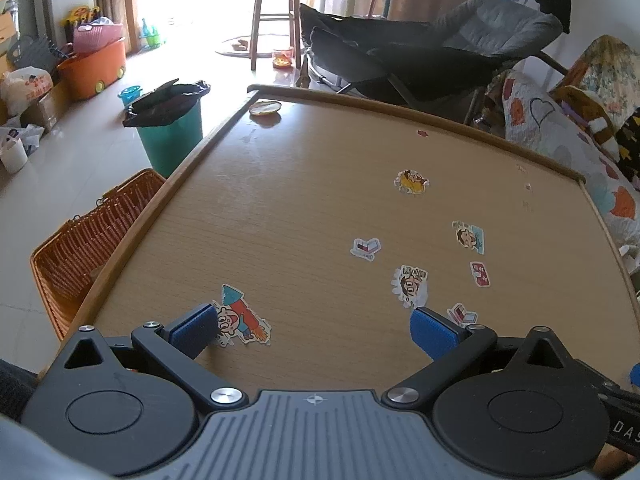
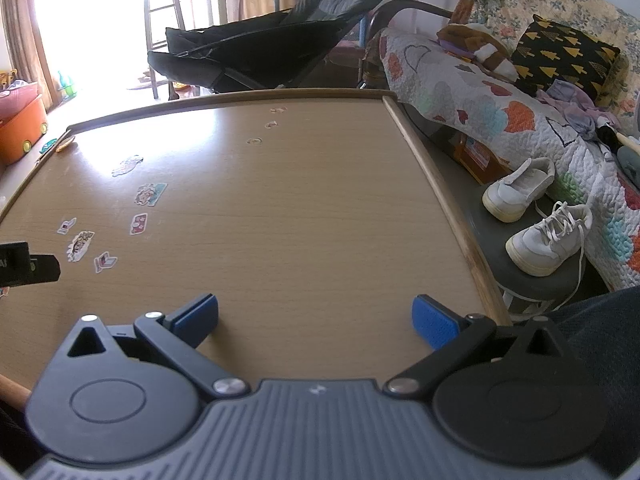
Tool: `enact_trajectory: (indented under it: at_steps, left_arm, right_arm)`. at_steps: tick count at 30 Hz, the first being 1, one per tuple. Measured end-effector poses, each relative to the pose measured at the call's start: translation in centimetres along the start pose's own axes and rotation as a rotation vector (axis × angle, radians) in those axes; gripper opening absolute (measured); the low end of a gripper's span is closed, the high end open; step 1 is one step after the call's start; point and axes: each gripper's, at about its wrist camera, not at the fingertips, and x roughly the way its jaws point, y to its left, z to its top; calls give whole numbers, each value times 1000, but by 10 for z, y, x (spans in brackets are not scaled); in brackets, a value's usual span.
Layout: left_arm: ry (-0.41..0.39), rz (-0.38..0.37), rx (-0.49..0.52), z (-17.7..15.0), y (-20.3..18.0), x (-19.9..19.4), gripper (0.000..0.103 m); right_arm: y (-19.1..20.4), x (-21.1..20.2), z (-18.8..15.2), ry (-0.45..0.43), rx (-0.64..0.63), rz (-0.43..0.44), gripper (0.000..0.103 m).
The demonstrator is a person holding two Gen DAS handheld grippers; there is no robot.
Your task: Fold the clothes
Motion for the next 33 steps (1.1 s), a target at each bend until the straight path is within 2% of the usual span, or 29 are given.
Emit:
enact_trajectory:
  at_steps: [21, 23, 33]
  left_arm:
    - [1, 27, 40, -15, -1, -8, 103]
    - [18, 36, 64, -4, -5, -14, 103]
    - [20, 44, 64, -9, -9, -18, 103]
  right_arm:
    - [2, 5, 4, 3, -20, 18, 103]
    - [3, 6, 4, 3, -22, 20, 103]
    - [1, 5, 3, 1, -34, 32, 103]
